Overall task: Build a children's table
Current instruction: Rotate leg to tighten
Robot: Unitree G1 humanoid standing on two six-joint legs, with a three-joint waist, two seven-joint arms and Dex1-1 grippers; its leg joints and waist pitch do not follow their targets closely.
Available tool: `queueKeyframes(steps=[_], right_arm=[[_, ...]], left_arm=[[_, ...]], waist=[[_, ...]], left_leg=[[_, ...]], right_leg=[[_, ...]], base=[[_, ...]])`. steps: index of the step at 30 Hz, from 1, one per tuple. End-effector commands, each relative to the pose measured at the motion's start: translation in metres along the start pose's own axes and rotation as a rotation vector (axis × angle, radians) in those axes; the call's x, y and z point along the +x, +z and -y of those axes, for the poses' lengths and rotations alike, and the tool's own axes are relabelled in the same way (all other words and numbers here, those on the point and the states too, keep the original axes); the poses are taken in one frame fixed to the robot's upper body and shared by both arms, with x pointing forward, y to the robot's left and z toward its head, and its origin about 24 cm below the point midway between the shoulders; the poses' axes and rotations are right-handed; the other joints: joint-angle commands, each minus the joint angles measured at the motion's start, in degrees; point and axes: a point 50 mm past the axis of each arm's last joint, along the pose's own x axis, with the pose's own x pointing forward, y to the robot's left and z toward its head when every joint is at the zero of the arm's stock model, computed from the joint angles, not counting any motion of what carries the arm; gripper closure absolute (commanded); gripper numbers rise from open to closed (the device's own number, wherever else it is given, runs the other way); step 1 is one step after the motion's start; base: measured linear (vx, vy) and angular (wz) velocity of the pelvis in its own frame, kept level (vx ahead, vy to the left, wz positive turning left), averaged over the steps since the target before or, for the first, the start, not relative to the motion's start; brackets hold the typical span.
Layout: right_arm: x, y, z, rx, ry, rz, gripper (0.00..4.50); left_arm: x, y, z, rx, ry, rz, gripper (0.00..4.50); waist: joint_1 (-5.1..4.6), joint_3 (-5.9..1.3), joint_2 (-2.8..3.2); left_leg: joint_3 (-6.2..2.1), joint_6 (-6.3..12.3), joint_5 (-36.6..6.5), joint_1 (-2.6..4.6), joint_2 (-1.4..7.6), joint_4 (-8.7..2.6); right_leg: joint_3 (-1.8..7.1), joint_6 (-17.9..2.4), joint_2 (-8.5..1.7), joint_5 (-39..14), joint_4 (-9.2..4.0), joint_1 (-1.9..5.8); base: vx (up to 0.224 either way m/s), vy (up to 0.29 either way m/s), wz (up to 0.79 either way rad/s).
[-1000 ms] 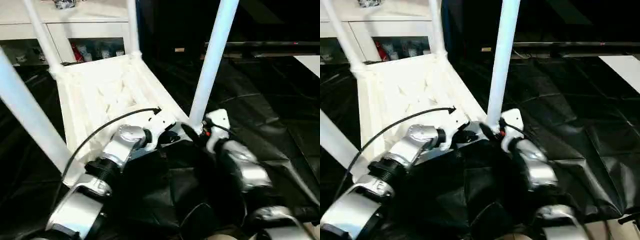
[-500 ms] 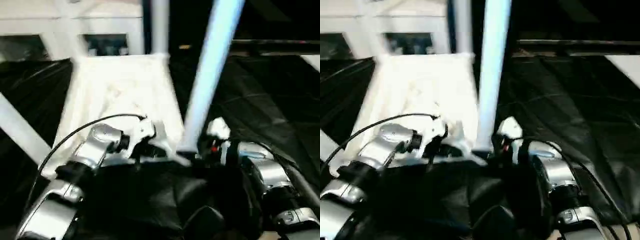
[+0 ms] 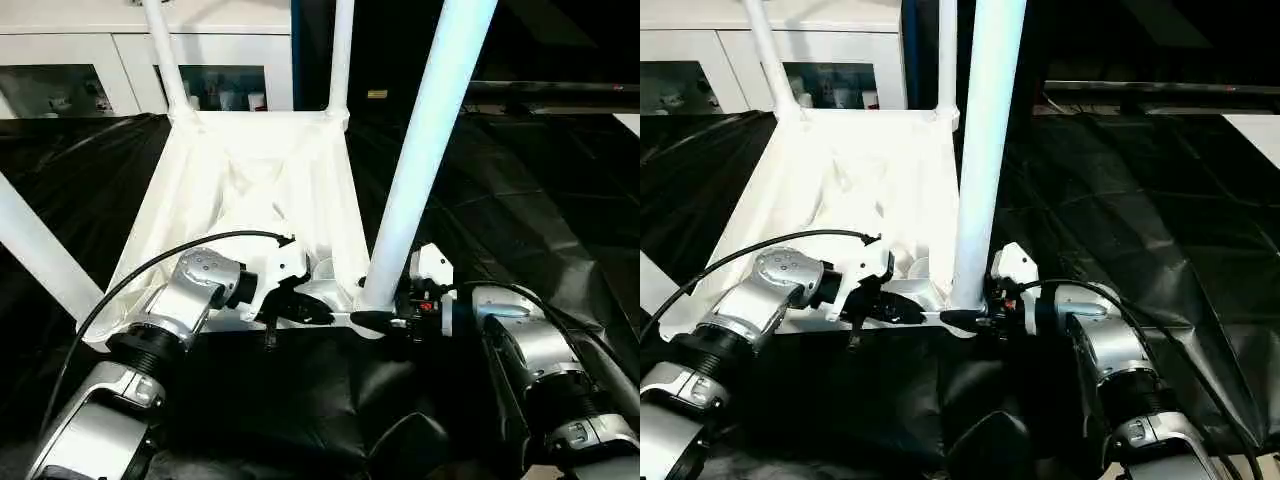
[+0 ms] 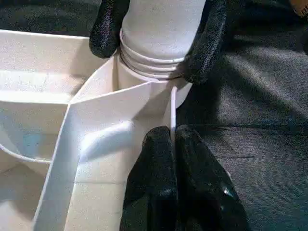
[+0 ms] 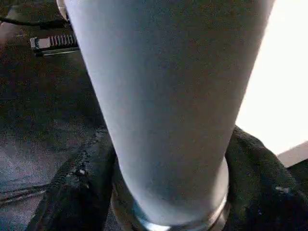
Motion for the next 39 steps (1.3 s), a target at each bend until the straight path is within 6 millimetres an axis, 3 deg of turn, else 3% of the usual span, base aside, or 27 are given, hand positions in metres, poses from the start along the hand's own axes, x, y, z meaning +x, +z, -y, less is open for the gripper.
queueKeyframes(steps=[1, 6, 7, 9, 12, 13, 16, 20, 21, 25, 27, 32, 33, 35, 38, 39], right_arm=[[-0.001, 0.000, 0.002, 0.012, -0.016, 0.004, 1.77], [0.004, -0.008, 0.007, 0.097, -0.190, 0.035, 1.78], [0.006, -0.014, 0.011, 0.127, -0.283, 0.021, 1.78], [0.011, -0.022, 0.018, 0.180, -0.466, 0.002, 1.78], [0.018, -0.030, 0.024, 0.245, -0.680, -0.020, 1.78], [0.025, -0.032, 0.023, 0.266, -0.746, -0.029, 1.78], [0.045, -0.030, 0.018, 0.307, -0.783, -0.013, 1.78], [0.055, -0.022, 0.016, 0.282, -0.752, 0.028, 1.78], [0.056, -0.019, 0.015, 0.272, -0.731, 0.057, 1.22], [0.051, -0.007, 0.014, 0.234, -0.611, 0.138, 0.92], [0.046, -0.005, 0.015, 0.204, -0.579, 0.134, 0.73], [0.021, -0.004, 0.009, 0.073, -0.324, 0.068, 0.73], [0.017, -0.004, 0.008, 0.058, -0.278, 0.057, 0.73], [0.007, -0.002, 0.003, 0.032, -0.170, 0.038, 0.73], [-0.003, 0.000, 0.001, 0.014, -0.096, 0.022, 0.73], [-0.004, 0.000, 0.001, 0.014, -0.085, 0.019, 0.73]], left_arm=[[-0.001, 0.010, -0.003, 0.039, 0.014, 0.040, 4.50], [0.009, 0.014, -0.014, 0.014, 0.182, 0.075, 4.50], [0.014, 0.016, -0.018, 0.000, 0.239, 0.079, 4.50], [0.025, 0.019, -0.023, -0.028, 0.334, 0.080, 4.50], [0.040, 0.024, -0.025, -0.062, 0.401, 0.092, 4.50], [0.049, 0.029, -0.024, -0.071, 0.417, 0.099, 4.50], [0.066, 0.037, -0.020, -0.065, 0.411, 0.108, 4.50], [0.073, 0.040, -0.016, -0.055, 0.370, 0.106, 4.50], [0.073, 0.040, -0.016, -0.057, 0.368, 0.104, 4.50], [0.066, 0.035, -0.017, -0.055, 0.358, 0.087, 4.50], [0.063, 0.033, -0.017, -0.048, 0.336, 0.086, 4.50], [0.049, 0.028, -0.010, -0.009, 0.201, 0.103, 4.50], [0.047, 0.028, -0.008, -0.003, 0.174, 0.109, 4.50], [0.041, 0.026, -0.002, 0.021, 0.090, 0.117, 4.50], [0.033, 0.021, 0.006, 0.052, -0.017, 0.106, 4.50], [0.030, 0.019, 0.007, 0.053, -0.038, 0.098, 4.50]], waist=[[-0.02, -4.19, -0.51], [-0.29, -4.04, -0.57], [-0.65, -3.77, -0.74], [-0.95, -3.78, -0.63], [-1.42, -3.83, -0.70], [-1.73, -3.83, -0.42], [-1.83, -3.97, -0.45], [-2.09, -4.09, -0.20], [-2.13, -4.06, -0.14], [-2.02, -4.06, -0.20], [-2.04, -4.10, 0.00], [-1.74, -4.10, -0.25], [-1.54, -4.10, -0.13], [-1.17, -4.01, -0.42], [-0.33, -4.03, -0.13], [-0.33, -4.06, -0.57]], left_leg=[[-2.60, 3.96, -7.34, 1.57, 5.01, -3.78], [-2.61, 3.52, -8.36, 1.56, 4.88, -3.81], [-2.79, 1.93, -10.52, 1.79, 4.70, -3.99], [-2.97, 0.54, -11.46, 1.98, 4.75, -4.10], [-3.08, 0.18, -11.82, 1.82, 4.53, -4.22], [-2.98, 0.01, -11.62, 1.93, 4.47, -4.19], [-3.08, 0.45, -11.54, 1.78, 4.49, -4.24], [-3.01, 1.66, -11.65, 1.67, 4.47, -4.20], [-3.00, 1.72, -12.17, 1.68, 4.46, -4.21], [-3.04, 2.62, -11.87, 1.56, 4.56, -4.20], [-2.98, 2.69, -11.64, 1.66, 4.54, -4.14], [-2.93, 4.06, -11.05, 1.49, 4.61, -3.94], [-2.90, 4.24, -10.94, 1.47, 4.69, -3.89], [-2.80, 4.42, -11.01, 1.51, 4.93, -3.98], [-2.76, 4.19, -10.99, 1.73, 5.13, -4.06], [-2.72, 4.18, -11.02, 1.70, 5.21, -4.10]], right_leg=[[3.21, -14.54, -5.43, -6.70, -3.60, 2.67], [3.29, -14.34, -5.42, -8.40, -3.89, 2.50], [3.29, -13.62, -5.58, -12.83, -4.55, 2.44], [3.38, -12.59, -5.78, -16.13, -4.92, 2.35], [3.30, -11.57, -5.60, -17.30, -5.02, 2.46], [3.39, -11.54, -5.51, -16.58, -5.20, 2.24], [3.34, -11.43, -5.53, -14.91, -5.05, 2.49], [3.32, -11.85, -5.49, -12.31, -4.94, 2.57], [3.33, -11.92, -5.50, -12.60, -5.02, 2.58], [3.34, -12.14, -5.49, -11.93, -4.91, 2.80], [3.29, -12.61, -5.42, -11.09, -4.87, 2.74], [3.20, -13.24, -5.46, -9.77, -4.76, 3.08], [3.25, -13.31, -5.54, -9.68, -4.69, 3.01], [3.13, -13.42, -5.38, -10.48, -4.63, 2.92], [3.18, -13.26, -5.34, -11.09, -4.48, 2.65], [3.18, -13.36, -5.35, -11.01, -4.40, 2.63]], base=[[0.000, 0.000, 0.00], [0.000, 0.000, 0.00], [0.000, 0.000, 0.00], [0.000, 0.000, 0.00], [0.000, 0.000, 0.00], [0.000, 0.000, 0.00], [0.000, 0.000, 0.00], [0.000, 0.000, 0.00], [0.000, 0.000, 0.00], [0.000, 0.000, 0.00], [0.000, 0.000, 0.00], [0.000, 0.000, 0.00], [0.000, 0.000, 0.00], [0.000, 0.000, 0.00], [0.000, 0.000, 0.00], [0.000, 0.000, 0.00]])
